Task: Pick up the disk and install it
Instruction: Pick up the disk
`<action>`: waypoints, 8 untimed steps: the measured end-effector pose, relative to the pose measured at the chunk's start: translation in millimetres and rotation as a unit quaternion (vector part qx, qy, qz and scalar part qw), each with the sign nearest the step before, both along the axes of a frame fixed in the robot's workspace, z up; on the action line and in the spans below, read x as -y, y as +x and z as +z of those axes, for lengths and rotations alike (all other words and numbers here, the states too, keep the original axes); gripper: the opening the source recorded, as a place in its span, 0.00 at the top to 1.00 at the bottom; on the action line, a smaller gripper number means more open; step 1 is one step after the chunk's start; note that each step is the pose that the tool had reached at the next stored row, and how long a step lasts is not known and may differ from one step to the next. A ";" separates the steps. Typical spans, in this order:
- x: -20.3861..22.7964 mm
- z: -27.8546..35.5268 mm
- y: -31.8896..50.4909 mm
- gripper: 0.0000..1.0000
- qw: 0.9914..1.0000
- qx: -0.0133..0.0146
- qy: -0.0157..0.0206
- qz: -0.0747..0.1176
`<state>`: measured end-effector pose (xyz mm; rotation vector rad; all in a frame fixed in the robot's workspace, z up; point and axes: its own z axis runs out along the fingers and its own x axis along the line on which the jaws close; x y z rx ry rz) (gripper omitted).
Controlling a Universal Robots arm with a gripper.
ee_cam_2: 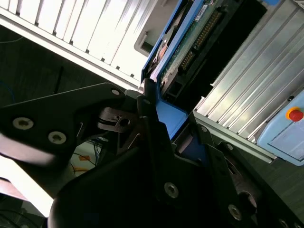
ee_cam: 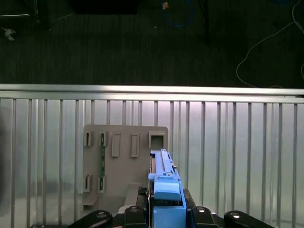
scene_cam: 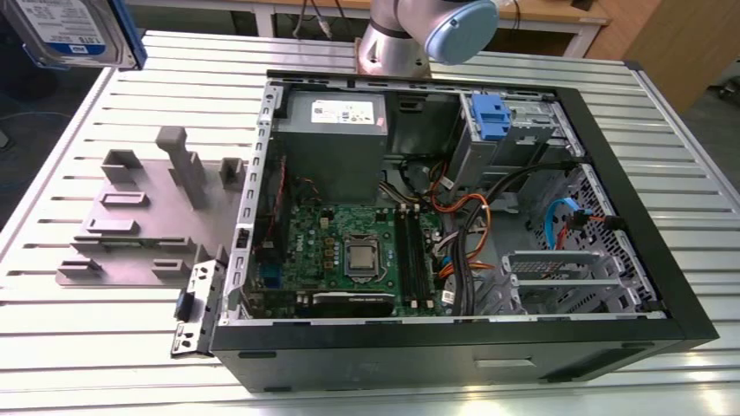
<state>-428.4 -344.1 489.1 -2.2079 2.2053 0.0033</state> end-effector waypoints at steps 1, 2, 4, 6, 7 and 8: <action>0.1 0.4 0.0 0.64 1.000 0.000 0.000 0.000; 0.5 0.4 0.0 0.64 1.000 0.000 0.000 0.000; 2.3 0.4 0.0 0.64 1.000 0.000 0.000 0.000; 6.0 0.4 0.0 0.64 1.000 0.000 0.000 0.000; 7.7 0.4 0.0 0.64 1.000 0.000 0.000 0.000; 9.4 0.4 0.0 0.64 1.000 0.000 0.000 0.000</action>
